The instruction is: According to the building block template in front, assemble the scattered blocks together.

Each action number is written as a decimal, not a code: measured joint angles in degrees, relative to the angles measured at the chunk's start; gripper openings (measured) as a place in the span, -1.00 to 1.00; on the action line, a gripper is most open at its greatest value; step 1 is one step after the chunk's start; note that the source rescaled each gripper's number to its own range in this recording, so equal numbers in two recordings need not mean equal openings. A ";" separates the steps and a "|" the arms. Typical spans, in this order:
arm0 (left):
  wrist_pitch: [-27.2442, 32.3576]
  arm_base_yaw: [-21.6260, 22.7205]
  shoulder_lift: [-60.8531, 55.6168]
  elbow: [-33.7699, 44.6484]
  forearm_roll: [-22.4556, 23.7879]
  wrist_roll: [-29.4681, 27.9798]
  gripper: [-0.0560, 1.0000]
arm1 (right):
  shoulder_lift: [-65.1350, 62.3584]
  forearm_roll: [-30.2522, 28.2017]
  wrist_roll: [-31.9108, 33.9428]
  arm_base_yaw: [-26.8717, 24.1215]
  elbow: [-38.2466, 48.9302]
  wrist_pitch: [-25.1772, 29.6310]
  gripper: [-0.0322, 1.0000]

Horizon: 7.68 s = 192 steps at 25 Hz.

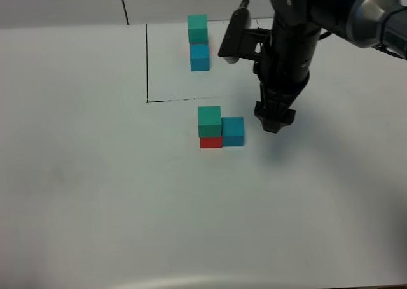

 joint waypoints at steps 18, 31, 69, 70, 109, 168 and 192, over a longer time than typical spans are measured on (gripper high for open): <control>0.00 0.00 0.00 0.00 0.00 0.00 0.42 | -17.62 -0.20 10.77 -1.92 30.82 -23.21 0.26; 0.00 0.00 0.00 0.00 0.00 0.00 0.42 | -14.78 -4.07 2.67 1.28 21.67 -18.94 0.80; 0.00 0.00 0.00 0.00 0.00 0.00 0.42 | 19.33 2.84 -10.92 8.54 -16.18 -4.60 0.81; 0.00 0.00 0.00 0.00 0.00 0.00 0.42 | 19.74 2.84 -11.24 8.54 -16.18 -4.77 0.81; 0.00 0.00 0.00 0.00 0.00 0.00 0.42 | 20.56 -0.07 66.59 8.48 -16.29 -6.03 -0.91; 0.00 0.00 0.00 0.00 0.00 0.00 0.42 | 6.65 -1.39 58.73 -0.88 -15.49 1.33 0.91; 0.00 0.00 0.00 0.00 0.00 0.00 0.42 | -58.15 -6.40 49.77 -18.09 39.55 -17.11 0.64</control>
